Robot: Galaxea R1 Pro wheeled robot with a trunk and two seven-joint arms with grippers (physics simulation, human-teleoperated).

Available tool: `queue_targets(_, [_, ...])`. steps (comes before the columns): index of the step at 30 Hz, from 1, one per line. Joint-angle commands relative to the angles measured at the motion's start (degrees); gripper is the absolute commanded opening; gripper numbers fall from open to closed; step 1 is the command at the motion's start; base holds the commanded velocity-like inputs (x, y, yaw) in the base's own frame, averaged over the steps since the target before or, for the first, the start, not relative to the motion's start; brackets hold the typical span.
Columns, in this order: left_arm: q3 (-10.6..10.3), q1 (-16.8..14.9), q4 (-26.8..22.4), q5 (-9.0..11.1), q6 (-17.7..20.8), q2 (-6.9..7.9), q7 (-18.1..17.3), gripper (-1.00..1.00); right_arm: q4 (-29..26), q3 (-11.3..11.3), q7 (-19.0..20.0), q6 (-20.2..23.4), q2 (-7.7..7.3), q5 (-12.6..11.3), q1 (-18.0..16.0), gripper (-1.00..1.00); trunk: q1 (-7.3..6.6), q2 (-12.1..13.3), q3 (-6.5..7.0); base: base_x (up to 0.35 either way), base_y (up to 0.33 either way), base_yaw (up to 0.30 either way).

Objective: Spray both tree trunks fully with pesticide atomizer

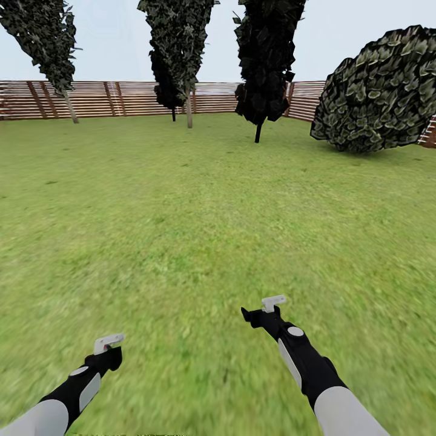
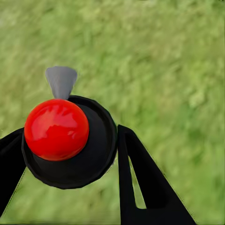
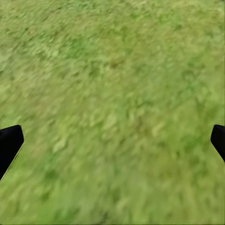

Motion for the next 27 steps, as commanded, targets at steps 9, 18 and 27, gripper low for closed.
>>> queue_targets(9, [0.0,0.0,0.0,0.0,0.0,0.00,0.0,-1.00,0.2,0.0,0.1,0.0,0.00,0.0,0.0,1.00,-1.98,3.6,1.67,0.000,0.000,0.121])
queue_targets(18, [0.0,0.0,0.0,0.0,0.0,0.00,0.0,-1.00,0.2,0.0,0.1,0.0,0.00,0.0,0.0,1.00,-3.96,7.2,3.31,0.000,0.000,0.272])
queue_targets(27, [0.0,0.0,0.0,0.0,0.0,0.00,0.0,-1.00,0.3,-0.1,0.1,0.0,0.00,0.0,0.0,1.00,-4.40,8.0,3.67,0.000,0.000,0.278])
